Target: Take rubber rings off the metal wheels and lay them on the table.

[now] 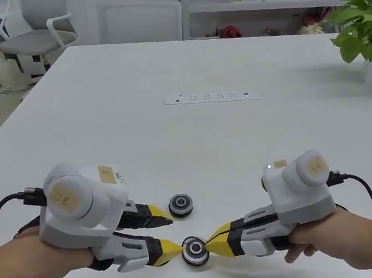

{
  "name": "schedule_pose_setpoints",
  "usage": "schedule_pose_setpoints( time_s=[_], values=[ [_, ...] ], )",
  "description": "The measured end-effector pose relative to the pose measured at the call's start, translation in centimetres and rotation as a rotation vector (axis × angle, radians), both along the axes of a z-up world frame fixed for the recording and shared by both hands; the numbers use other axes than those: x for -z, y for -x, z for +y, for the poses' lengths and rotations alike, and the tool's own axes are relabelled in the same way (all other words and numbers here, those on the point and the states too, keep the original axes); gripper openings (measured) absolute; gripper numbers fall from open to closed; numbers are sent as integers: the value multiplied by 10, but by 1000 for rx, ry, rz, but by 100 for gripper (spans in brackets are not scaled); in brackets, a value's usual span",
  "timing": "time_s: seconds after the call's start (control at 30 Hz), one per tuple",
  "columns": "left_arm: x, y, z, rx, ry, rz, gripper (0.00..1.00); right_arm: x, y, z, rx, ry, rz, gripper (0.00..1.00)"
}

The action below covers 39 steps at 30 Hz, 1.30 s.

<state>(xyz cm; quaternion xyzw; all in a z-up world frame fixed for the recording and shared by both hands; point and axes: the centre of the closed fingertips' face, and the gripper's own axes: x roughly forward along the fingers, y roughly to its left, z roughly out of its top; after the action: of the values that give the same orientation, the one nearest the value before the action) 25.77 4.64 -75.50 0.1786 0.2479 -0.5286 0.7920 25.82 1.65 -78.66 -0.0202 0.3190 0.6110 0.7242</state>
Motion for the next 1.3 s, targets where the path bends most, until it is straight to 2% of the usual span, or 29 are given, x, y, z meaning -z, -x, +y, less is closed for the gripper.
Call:
schedule_pose_setpoints(
  time_s=[0.4,1.03,1.3],
  values=[
    [-4,2,6,-12,16,-8,33,-4,0,1,-1,-9,-1,0],
    [-1,7,36,-73,24,1,37,-17,2,9,-12,-36,-2,0],
    [0,10,40,-89,29,5,37,-23,1,14,-16,-43,-3,0]
  ],
)
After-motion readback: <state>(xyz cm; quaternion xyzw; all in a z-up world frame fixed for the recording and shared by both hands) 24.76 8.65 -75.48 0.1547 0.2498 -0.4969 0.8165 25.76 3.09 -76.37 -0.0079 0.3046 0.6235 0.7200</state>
